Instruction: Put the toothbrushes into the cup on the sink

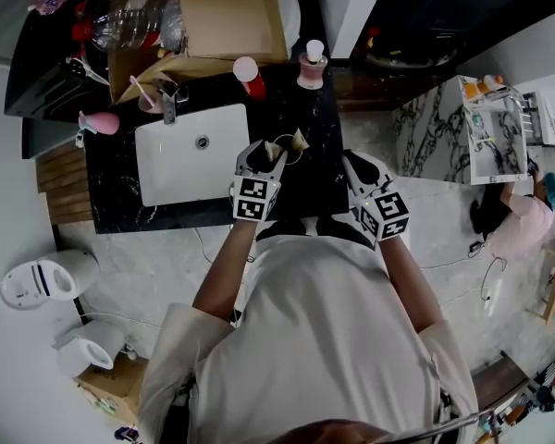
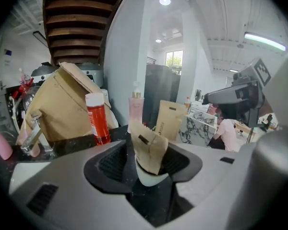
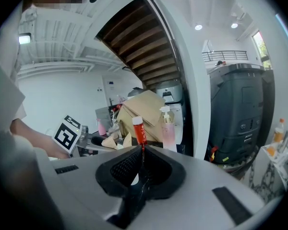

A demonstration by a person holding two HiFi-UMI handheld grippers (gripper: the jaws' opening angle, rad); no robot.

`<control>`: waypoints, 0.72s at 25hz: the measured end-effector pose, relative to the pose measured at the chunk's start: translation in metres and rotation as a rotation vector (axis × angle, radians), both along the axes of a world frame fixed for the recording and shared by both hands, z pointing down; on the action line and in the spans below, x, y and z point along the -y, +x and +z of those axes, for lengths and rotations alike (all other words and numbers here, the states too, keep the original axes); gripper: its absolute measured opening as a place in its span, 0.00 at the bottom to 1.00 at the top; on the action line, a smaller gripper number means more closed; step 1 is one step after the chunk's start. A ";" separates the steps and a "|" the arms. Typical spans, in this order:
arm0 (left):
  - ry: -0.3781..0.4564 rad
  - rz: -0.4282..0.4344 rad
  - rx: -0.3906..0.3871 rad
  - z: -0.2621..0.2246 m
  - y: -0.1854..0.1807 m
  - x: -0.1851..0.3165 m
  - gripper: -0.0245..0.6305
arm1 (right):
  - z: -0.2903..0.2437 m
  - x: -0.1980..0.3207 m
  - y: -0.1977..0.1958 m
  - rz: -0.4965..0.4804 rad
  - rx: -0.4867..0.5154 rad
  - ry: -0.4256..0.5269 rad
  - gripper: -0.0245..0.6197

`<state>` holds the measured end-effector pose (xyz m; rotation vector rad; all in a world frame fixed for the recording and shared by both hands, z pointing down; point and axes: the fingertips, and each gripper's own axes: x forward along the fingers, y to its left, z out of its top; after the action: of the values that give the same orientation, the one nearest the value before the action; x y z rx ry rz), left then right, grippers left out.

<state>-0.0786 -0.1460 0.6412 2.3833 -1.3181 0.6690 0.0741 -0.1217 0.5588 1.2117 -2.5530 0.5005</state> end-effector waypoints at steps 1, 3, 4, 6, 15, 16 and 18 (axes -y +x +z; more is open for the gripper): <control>-0.004 0.001 -0.004 0.001 0.000 -0.001 0.38 | 0.001 -0.001 -0.001 -0.001 -0.001 0.000 0.10; -0.008 0.002 -0.012 0.003 0.000 -0.002 0.39 | 0.001 -0.001 -0.003 -0.003 -0.002 0.000 0.10; -0.008 0.001 -0.015 0.003 0.000 -0.002 0.40 | 0.001 -0.002 -0.004 -0.005 -0.003 0.001 0.10; -0.006 -0.002 -0.022 0.002 -0.001 -0.002 0.40 | 0.000 -0.002 -0.005 -0.009 -0.004 0.003 0.10; 0.013 -0.009 -0.061 -0.012 0.001 -0.009 0.40 | -0.007 -0.002 -0.010 -0.032 0.003 0.019 0.10; 0.015 -0.013 -0.063 -0.014 0.000 -0.010 0.40 | -0.008 -0.002 -0.011 -0.035 0.003 0.021 0.10; 0.016 -0.018 -0.066 -0.018 -0.002 -0.012 0.40 | -0.010 -0.002 -0.012 -0.043 0.004 0.025 0.10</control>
<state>-0.0806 -0.1335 0.6234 2.3819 -1.3209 0.5720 0.0620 -0.1193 0.5485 1.1630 -2.5899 0.4633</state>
